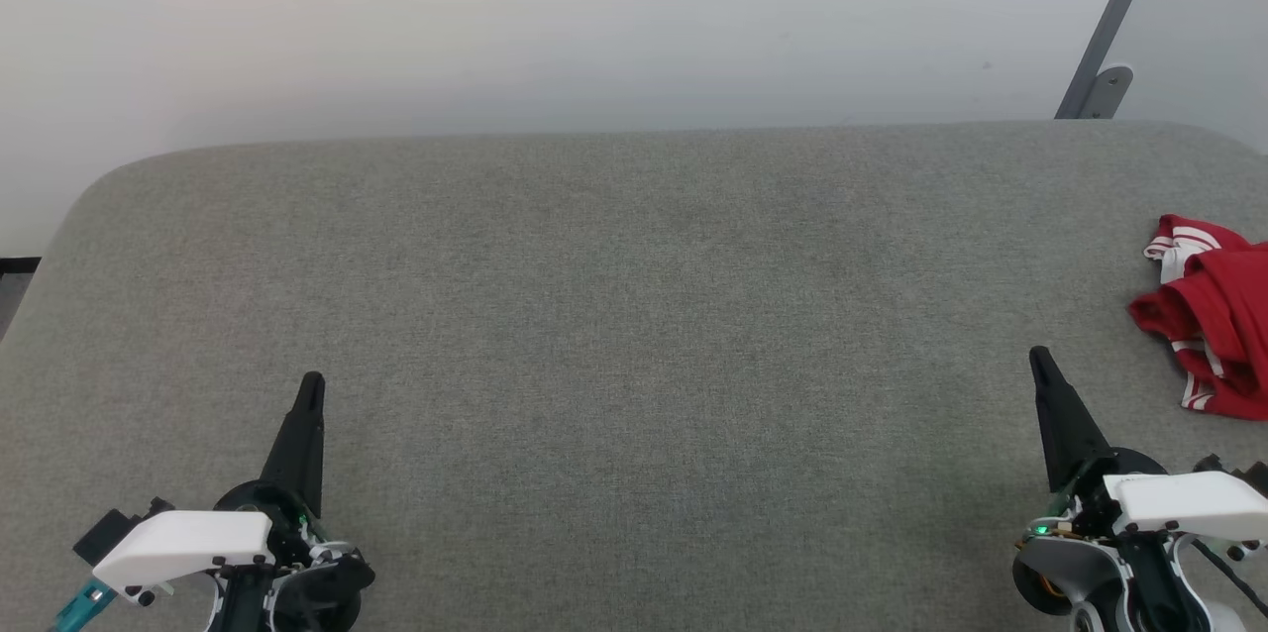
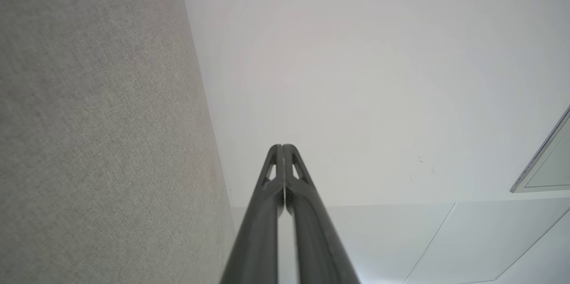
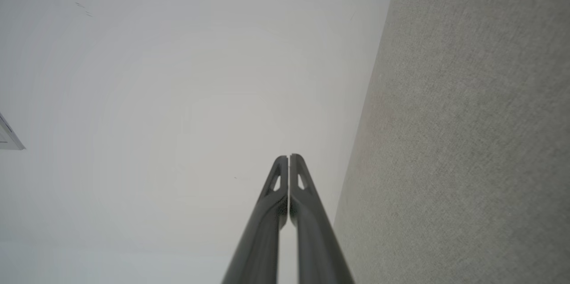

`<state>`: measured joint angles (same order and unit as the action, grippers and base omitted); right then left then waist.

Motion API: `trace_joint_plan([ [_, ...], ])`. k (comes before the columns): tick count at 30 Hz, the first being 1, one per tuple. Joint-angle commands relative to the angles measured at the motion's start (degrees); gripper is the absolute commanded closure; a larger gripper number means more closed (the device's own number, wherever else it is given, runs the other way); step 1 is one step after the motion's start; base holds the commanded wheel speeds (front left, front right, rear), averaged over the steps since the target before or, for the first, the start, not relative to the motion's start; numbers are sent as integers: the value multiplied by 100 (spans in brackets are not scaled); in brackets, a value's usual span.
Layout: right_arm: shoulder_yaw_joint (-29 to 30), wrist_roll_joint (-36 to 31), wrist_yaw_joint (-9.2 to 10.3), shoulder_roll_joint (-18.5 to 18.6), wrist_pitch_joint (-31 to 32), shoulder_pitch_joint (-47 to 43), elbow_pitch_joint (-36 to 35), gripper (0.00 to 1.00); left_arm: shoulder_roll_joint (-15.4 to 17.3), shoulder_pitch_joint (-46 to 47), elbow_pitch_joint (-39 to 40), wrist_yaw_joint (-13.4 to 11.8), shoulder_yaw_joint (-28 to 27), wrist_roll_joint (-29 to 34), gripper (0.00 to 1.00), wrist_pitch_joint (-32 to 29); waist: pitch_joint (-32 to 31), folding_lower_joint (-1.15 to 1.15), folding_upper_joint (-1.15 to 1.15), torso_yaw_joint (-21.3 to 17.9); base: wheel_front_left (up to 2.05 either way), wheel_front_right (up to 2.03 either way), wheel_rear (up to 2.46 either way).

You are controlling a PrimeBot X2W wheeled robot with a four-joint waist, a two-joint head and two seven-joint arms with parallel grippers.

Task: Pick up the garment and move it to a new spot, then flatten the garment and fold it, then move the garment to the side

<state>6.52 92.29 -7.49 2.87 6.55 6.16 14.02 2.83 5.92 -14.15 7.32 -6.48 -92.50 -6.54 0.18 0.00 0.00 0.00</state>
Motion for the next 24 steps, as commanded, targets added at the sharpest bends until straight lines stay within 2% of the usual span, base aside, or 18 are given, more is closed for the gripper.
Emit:
trace_joint_plan([
  [1, 2, 23, 0, -7, 15, 23, 9, 100, 7, 77, 3, 31, -13, 19, 100, -20, 0, 0, 0, 0, 0, 0, 0],
  [24, 3, 23, 0, -7, 14, 23, 9, 100, 6, 76, 4, 31, -14, 21, 100, -21, 0, 0, 0, 0, 0, 0, 0],
])
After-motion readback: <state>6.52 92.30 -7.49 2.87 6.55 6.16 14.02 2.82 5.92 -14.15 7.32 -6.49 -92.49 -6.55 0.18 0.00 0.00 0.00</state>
